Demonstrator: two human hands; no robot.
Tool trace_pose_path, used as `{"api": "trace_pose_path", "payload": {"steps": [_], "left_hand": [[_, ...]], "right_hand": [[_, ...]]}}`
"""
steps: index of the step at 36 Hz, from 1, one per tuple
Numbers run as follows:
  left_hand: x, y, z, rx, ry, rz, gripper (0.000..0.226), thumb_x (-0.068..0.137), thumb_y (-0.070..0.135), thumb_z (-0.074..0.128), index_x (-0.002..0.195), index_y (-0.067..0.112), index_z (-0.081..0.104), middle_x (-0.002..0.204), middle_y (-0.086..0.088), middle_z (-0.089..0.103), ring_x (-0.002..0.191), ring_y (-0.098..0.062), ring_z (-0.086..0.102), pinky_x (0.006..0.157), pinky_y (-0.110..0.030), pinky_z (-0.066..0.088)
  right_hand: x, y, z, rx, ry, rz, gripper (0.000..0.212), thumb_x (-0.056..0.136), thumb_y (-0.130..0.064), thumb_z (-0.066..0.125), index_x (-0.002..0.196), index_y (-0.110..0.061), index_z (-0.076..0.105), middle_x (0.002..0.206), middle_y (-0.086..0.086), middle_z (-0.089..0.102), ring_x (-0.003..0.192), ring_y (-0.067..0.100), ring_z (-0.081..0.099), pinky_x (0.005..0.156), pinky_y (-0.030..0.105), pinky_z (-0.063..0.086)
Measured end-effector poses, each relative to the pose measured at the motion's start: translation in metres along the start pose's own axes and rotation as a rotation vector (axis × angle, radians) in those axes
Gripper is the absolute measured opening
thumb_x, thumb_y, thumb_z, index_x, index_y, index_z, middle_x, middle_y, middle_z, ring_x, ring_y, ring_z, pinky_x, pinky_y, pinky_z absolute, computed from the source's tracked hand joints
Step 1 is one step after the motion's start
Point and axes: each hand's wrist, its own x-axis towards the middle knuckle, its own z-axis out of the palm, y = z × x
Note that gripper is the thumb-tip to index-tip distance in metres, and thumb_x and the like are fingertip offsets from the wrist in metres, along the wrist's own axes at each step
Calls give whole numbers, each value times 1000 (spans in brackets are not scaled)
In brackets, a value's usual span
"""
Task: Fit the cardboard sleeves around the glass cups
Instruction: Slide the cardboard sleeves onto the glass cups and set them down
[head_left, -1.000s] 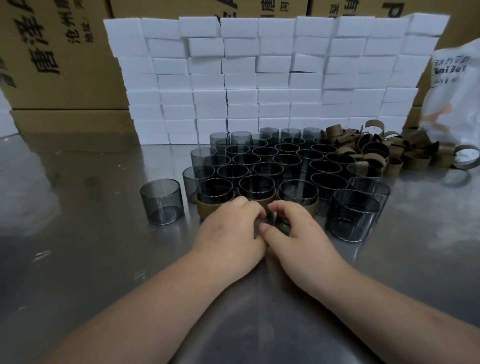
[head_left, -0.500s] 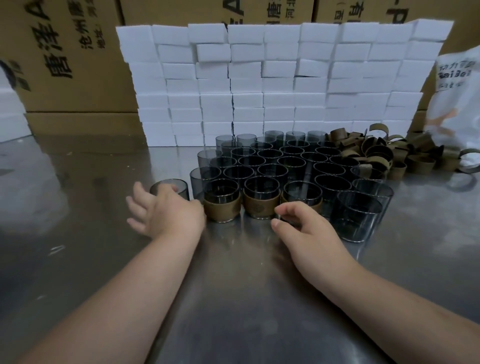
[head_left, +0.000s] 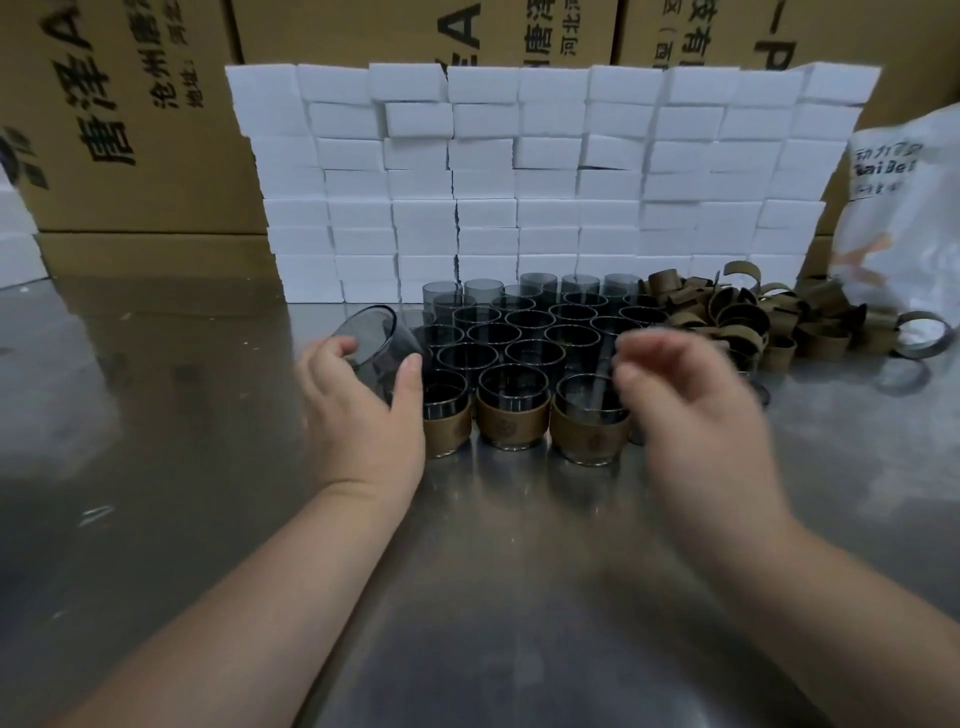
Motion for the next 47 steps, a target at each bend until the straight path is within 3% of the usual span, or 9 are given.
{"api": "trace_pose_path", "payload": {"steps": [6,11,15,17,20,27,34,39,47], "left_hand": [[-7,4,1,-43,-41,152,54,81,34,59,119,-1,43,113,-5,37,99,-8,35,87,-24,31],[-11,8,1,-29,-66,244,64,75,47,50,115,-3,45,107,-4,37,91,-9,37,80,-28,34],[-11,8,1,-46,-59,255,67,74,49,43,114,-5,46,107,-2,35,92,-10,37,82,-29,34],[-11,8,1,-48,-58,257,66,75,48,43,113,-6,46,106,-5,38,93,-13,38,83,-31,34],[-11,8,1,-39,-63,278,62,76,45,45,111,-7,46,107,-15,45,92,-16,39,84,-34,36],[-10,7,2,-51,-38,256,63,75,46,44,111,-6,47,106,-8,41,93,-16,39,84,-34,37],[-9,4,2,-79,-36,242,63,75,47,44,112,-3,46,107,-1,35,95,-15,40,86,-35,38],[-11,4,3,-78,-38,249,62,75,46,44,112,-4,46,107,-2,36,95,-17,41,86,-36,38],[-10,4,4,-74,-30,253,62,75,46,45,112,-4,46,107,-2,35,94,-15,40,84,-33,36]], "right_hand": [[65,-9,-42,-70,239,-39,10,73,-28,57,82,-32,58,80,-19,62,73,2,56,65,17,47],[119,29,-87,-560,234,34,29,89,-22,50,117,-24,57,93,-6,55,62,-3,51,53,19,42],[152,63,-120,-896,50,194,42,91,-7,41,128,-22,55,106,13,61,62,25,54,53,28,48],[162,77,-131,-1039,-95,205,43,91,-3,39,129,-16,54,129,16,53,90,33,58,70,35,51],[172,89,-136,-1224,-308,150,42,90,1,44,131,-4,50,138,20,44,125,35,41,105,43,33],[187,100,-127,-1400,-592,107,52,89,12,38,139,-3,38,150,19,27,139,35,23,113,39,15],[196,103,-134,-1426,-512,211,50,98,-5,36,146,-10,24,155,9,17,142,26,16,109,29,14],[193,105,-137,-1566,-553,264,63,92,-7,49,148,-12,19,154,12,19,139,30,24,109,34,21],[184,104,-136,-1815,-508,166,52,93,-22,47,142,-30,33,131,9,52,115,29,51,80,31,44]]}}
